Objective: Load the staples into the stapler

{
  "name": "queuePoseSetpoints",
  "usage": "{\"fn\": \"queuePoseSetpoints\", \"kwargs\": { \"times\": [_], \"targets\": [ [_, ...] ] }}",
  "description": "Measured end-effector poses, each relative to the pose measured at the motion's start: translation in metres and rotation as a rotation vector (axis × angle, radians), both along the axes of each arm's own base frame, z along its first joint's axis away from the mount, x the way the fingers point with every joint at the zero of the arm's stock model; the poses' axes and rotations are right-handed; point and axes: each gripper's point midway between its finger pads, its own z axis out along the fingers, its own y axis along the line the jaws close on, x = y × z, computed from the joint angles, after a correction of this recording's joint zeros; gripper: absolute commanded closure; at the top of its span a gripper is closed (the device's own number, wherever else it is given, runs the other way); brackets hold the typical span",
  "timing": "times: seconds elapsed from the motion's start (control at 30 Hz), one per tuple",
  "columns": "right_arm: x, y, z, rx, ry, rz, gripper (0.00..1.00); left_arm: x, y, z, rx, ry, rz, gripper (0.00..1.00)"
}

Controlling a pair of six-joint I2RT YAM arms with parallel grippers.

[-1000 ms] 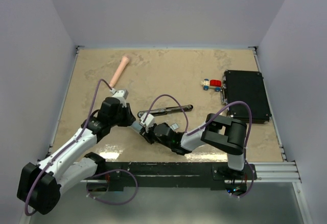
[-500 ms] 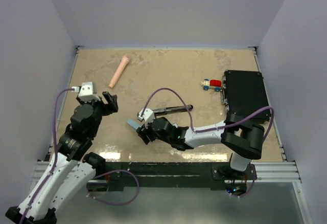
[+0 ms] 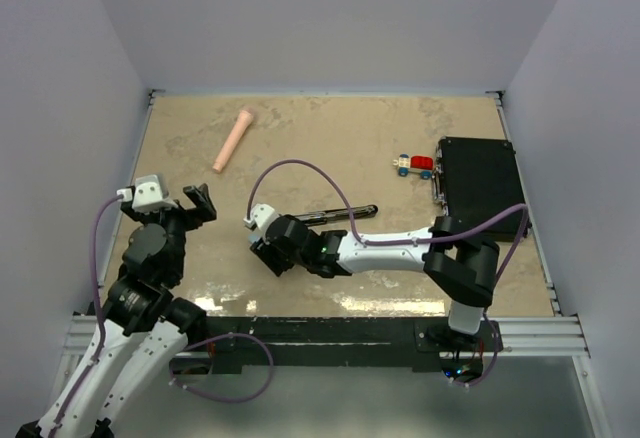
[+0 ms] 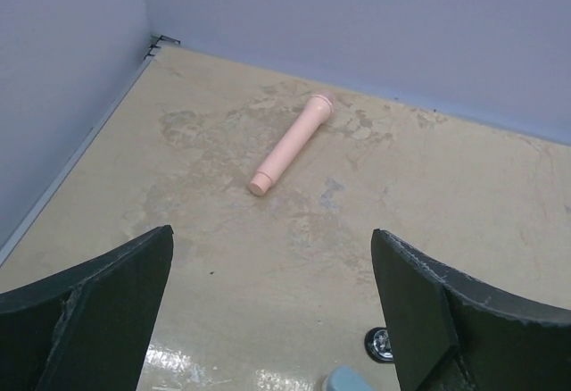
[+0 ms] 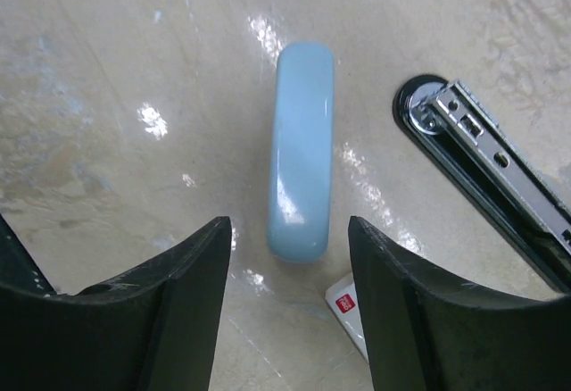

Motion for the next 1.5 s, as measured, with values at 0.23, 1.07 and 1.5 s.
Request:
{"fn": "queuePoseSetpoints", "kwargs": {
  "times": [0.23,1.07,1.5],
  "targets": [
    [-0.002,-0.007,-0.026,-0.103,0.037,-0.004,0.64,0.006,-0.003,-0.007,0.013,0.029,-0.011,0.04],
    [0.001,-0.004,-0.013,-0.127,0.041,-0.011,0.72,0.007,-0.008,-0.007,0.008,0.029,-0.051,0.05],
    [0.003,-0.004,-0.029,-0.144,0.044,-0.028,0.92,0.008,-0.008,-0.007,0.008,0.029,-0.051,0.05]
  ]
}}
